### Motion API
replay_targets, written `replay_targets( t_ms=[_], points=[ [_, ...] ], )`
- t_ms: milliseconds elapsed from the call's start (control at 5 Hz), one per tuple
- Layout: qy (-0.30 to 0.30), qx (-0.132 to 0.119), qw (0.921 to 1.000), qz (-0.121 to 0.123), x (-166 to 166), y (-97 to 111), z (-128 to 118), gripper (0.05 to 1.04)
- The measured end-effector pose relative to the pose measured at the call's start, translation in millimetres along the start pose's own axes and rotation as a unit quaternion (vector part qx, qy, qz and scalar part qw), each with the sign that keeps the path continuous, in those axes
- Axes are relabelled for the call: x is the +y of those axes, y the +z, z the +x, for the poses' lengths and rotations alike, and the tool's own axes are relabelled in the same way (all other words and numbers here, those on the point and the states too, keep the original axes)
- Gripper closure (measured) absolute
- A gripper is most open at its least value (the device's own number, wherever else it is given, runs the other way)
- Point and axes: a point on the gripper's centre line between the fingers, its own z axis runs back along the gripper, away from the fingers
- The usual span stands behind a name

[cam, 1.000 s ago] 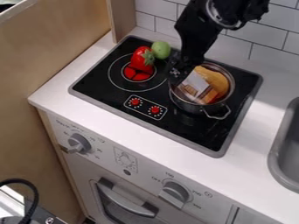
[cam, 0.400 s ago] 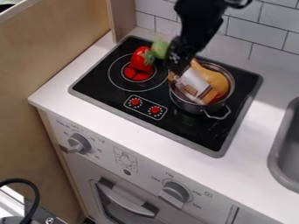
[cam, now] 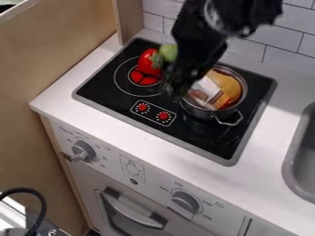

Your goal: Move the tin into the bottom side of the burner

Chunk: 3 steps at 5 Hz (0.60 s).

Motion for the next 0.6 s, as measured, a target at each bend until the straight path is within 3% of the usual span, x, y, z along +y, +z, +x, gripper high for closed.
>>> replay_targets(
  t_ms=[400,600],
  points=[
    [0.014,0.007,0.9985,-0.053,-6.6,-19.9,-8.0,0.084],
    [0.014,0.008,0.9978,-0.065,-8.2,-28.0,-8.9,0.084]
  ],
)
